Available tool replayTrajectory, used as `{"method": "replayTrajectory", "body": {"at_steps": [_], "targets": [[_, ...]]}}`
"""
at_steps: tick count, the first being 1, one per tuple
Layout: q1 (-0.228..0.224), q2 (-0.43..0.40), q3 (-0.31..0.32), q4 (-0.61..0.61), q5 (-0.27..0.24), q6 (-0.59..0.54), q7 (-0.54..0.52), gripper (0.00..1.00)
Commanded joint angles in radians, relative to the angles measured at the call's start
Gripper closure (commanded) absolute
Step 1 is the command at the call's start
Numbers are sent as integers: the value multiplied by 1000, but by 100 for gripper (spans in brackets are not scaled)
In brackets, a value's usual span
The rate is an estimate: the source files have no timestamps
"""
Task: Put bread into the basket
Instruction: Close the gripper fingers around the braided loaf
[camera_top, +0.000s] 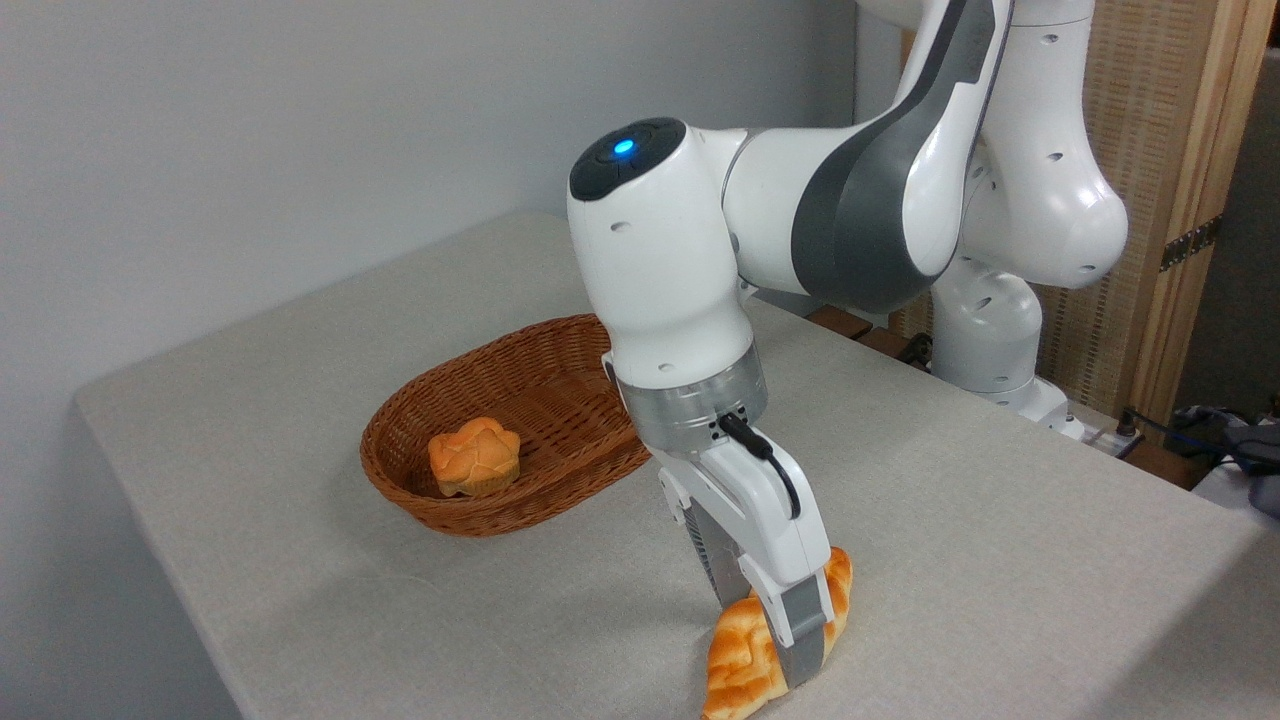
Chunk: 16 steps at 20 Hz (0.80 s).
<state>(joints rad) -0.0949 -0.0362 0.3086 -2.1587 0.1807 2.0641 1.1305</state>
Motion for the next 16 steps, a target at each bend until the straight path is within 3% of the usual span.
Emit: {"method": "replayTrajectory", "body": {"at_steps": [1, 2, 4, 6, 16], "targets": [[-2, -1, 6, -26, -24, 11, -18, 11], [-2, 1, 7, -26, -38, 11, -18, 16], [-2, 4, 7, -24, -62, 13, -15, 38], [-2, 4, 7, -24, -66, 13, -12, 51], [-3, 4, 7, -18, -66, 14, -6, 53]]}}
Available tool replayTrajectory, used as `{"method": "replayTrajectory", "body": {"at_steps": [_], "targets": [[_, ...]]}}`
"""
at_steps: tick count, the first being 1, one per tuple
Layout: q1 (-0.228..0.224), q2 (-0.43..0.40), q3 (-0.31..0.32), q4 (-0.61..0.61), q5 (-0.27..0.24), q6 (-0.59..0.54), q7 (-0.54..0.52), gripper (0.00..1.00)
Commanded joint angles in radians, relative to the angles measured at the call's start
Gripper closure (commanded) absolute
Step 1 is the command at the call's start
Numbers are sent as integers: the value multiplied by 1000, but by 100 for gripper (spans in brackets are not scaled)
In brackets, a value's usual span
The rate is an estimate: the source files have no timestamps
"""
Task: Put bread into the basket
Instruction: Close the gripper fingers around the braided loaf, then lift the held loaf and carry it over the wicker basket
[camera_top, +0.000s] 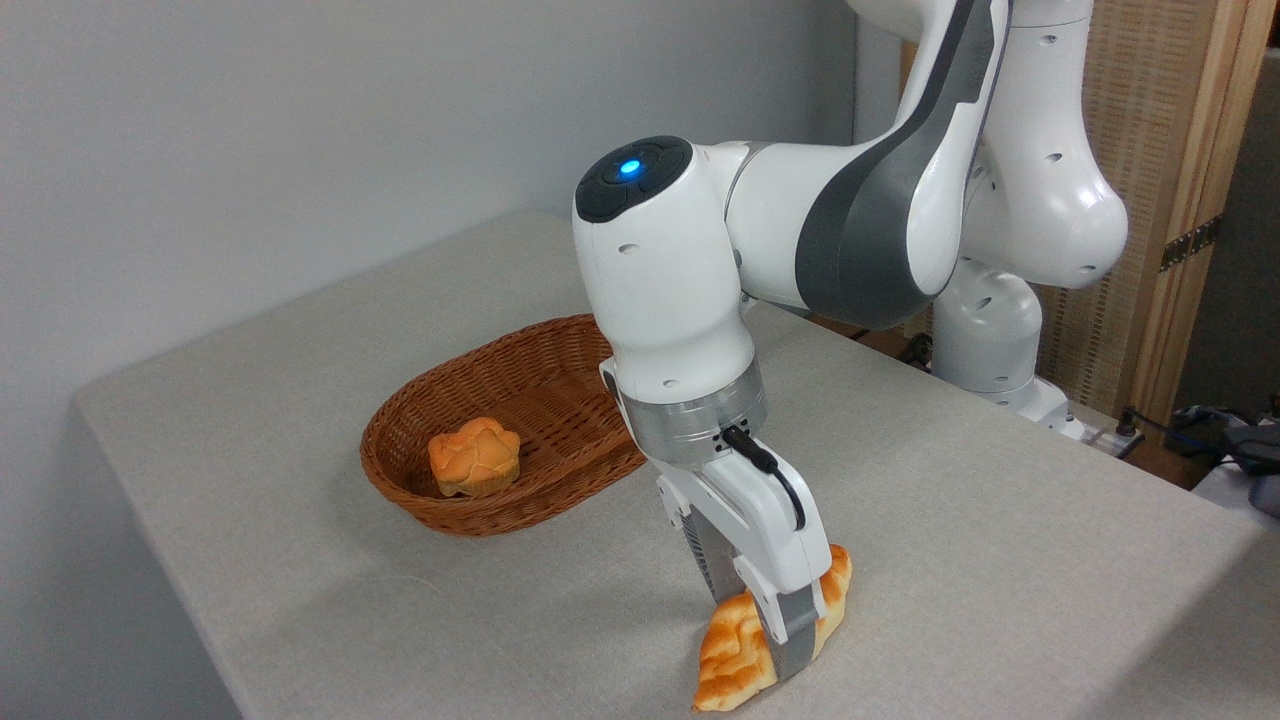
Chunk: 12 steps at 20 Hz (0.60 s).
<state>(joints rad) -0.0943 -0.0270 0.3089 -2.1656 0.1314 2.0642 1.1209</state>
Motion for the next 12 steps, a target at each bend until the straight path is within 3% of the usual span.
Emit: {"method": "replayTrajectory", "body": {"at_steps": [1, 3, 5, 9, 12], "targets": [[-4, -5, 7, -11, -16, 14, 4, 53], [-7, -7, 3, -5, -18, 13, 0, 54], [-13, -8, -10, 38, -67, -22, -7, 57], [-13, 2, -88, 238, -174, -290, -71, 55], [-13, -2, -172, 321, -194, -387, -177, 50]]}}
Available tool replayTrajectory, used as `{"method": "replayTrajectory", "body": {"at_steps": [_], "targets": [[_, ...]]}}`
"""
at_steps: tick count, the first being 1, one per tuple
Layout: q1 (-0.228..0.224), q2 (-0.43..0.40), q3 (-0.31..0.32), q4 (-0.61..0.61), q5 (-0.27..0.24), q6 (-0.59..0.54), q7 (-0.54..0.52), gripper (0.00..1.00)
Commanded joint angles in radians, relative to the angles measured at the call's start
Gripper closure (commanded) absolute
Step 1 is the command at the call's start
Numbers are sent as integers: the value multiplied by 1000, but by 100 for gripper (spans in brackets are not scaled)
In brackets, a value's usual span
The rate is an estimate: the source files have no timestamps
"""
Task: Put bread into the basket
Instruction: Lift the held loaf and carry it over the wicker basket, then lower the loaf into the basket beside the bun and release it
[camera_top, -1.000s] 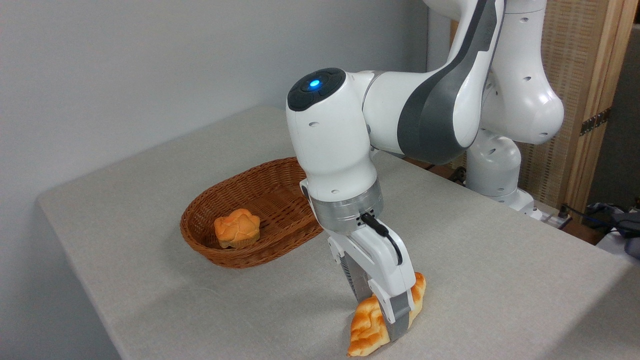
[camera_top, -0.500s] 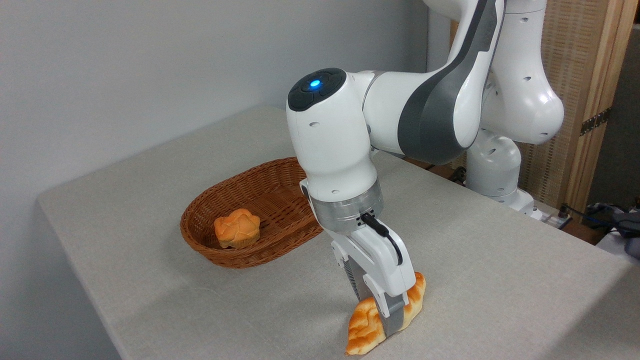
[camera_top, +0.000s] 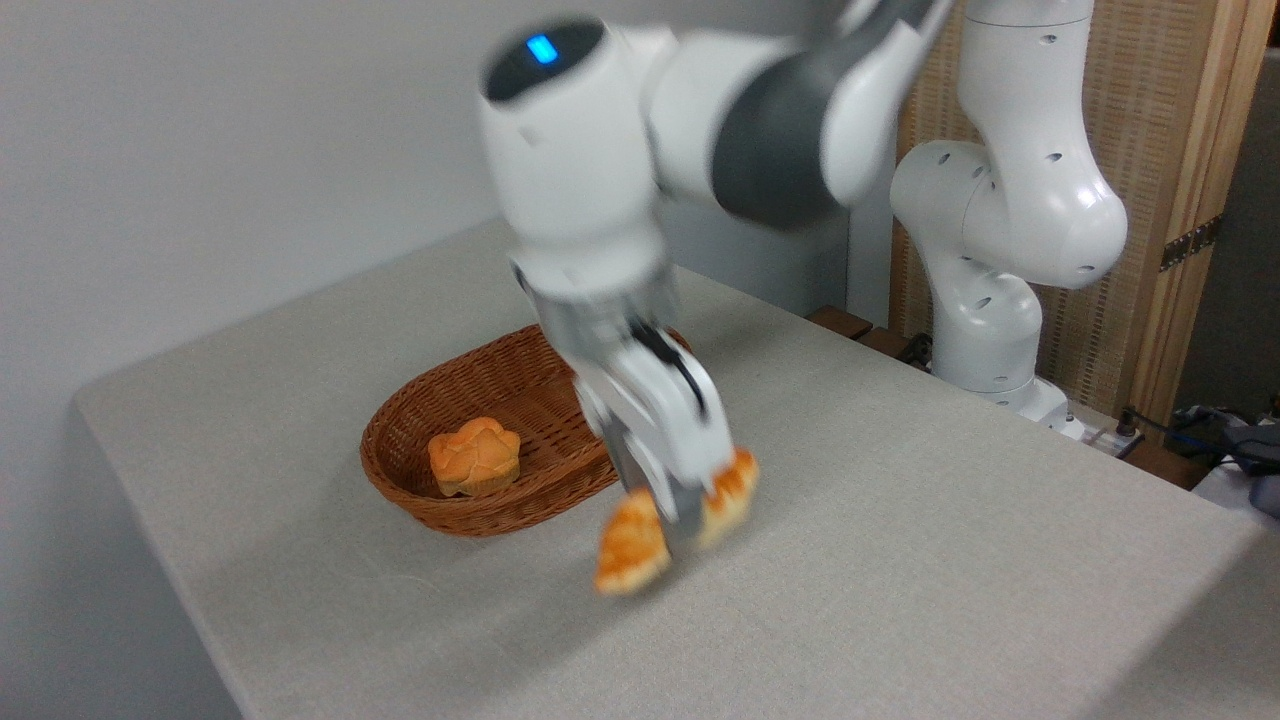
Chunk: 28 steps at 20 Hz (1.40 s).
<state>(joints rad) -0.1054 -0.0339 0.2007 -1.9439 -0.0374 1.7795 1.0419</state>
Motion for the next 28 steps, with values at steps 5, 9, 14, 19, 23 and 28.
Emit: {"method": "replayTrajectory", "body": {"at_steps": [5, 9, 14, 19, 23, 28], "targets": [[-2, 6, -257, 118, -29, -137, -320, 41], [-19, 2, -360, 77, -29, -138, -403, 27], [-28, 8, -409, 31, -19, -118, -425, 0], [-28, 11, -409, 2, -13, -75, -422, 0], [-28, 11, -412, 3, 19, -45, -413, 0], [-28, 11, -412, 3, 19, -38, -414, 0]]}}
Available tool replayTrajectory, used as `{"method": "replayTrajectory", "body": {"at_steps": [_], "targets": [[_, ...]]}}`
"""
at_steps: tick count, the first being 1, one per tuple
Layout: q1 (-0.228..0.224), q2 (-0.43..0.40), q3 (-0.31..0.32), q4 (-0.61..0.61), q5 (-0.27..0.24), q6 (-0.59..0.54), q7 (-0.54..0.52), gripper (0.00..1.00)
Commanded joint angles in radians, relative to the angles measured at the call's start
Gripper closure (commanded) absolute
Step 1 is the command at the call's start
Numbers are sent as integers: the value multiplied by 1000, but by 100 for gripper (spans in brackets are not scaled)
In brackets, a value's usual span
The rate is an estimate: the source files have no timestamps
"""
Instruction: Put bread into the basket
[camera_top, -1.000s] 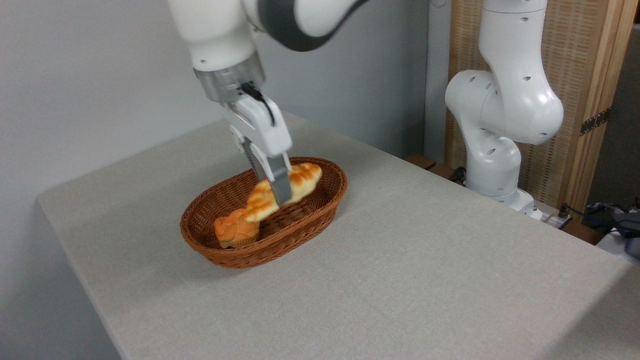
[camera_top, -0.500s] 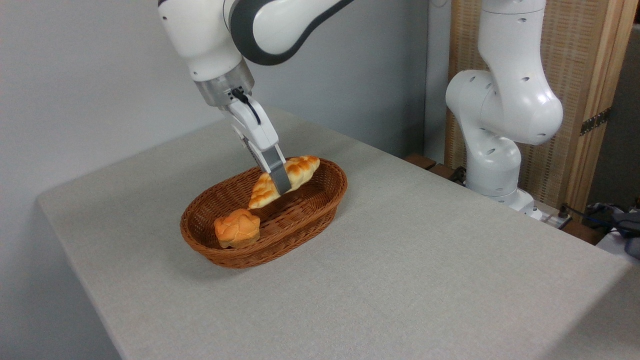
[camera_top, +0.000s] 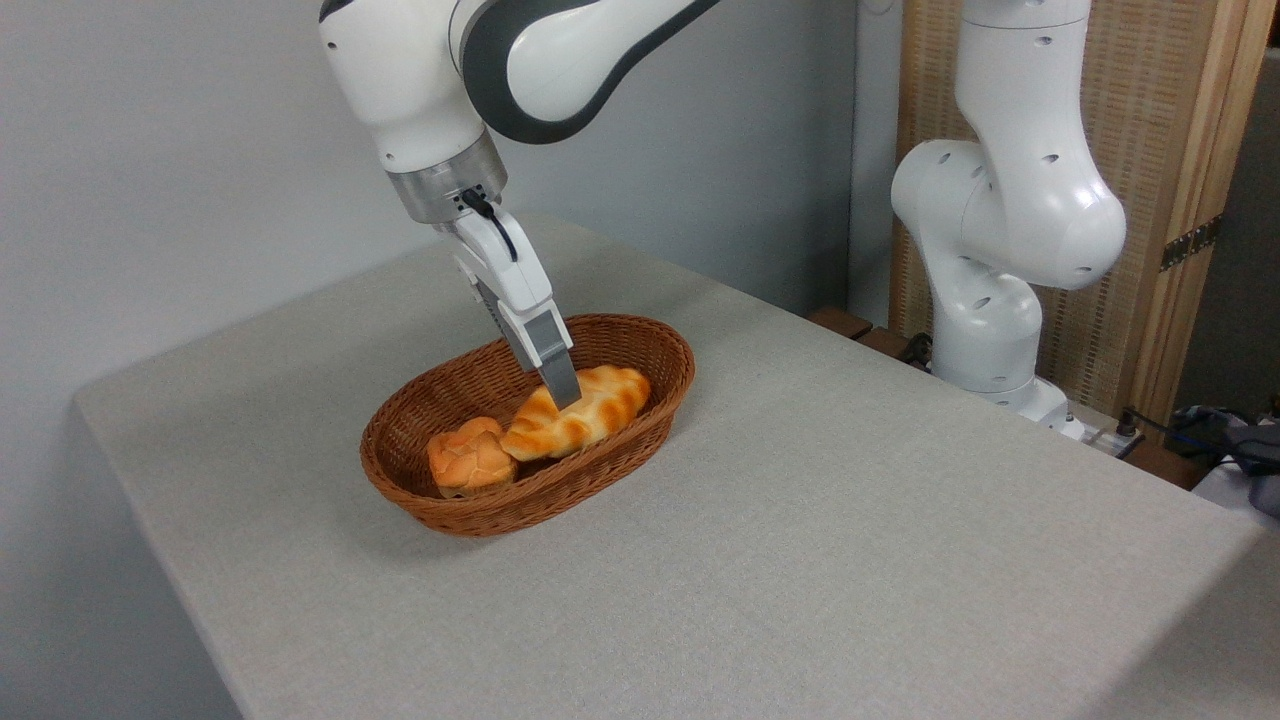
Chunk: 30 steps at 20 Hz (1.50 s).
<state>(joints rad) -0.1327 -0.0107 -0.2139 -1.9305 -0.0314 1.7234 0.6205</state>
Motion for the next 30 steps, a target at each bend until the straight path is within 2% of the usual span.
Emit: {"method": "replayTrajectory", "body": {"at_steps": [1, 7, 10, 12, 15, 16, 17, 18, 19, 20, 21, 23, 27, 30], "targets": [[-2, -14, 1, -8, 13, 18, 7, 0], [8, -21, 11, 74, 12, -7, -4, 0], [51, -15, 16, 158, 4, -21, -2, 0], [67, 7, 24, 243, 5, -75, 5, 0], [61, 89, 64, 416, 5, -178, 7, 0], [53, 92, 89, 433, 7, -185, 10, 0], [9, 89, 158, 435, 5, -183, 18, 0], [-78, 86, 268, 436, 2, -182, 30, 0], [-143, 83, 360, 438, -1, -182, 50, 0], [-159, 81, 392, 439, -14, -182, 60, 0], [-153, 71, 396, 439, -27, -174, 62, 0], [-99, 49, 387, 433, -39, -169, 82, 0], [-12, 12, 289, 403, -41, -168, 93, 0], [-8, 6, 277, 378, -42, -166, 82, 0]]}}
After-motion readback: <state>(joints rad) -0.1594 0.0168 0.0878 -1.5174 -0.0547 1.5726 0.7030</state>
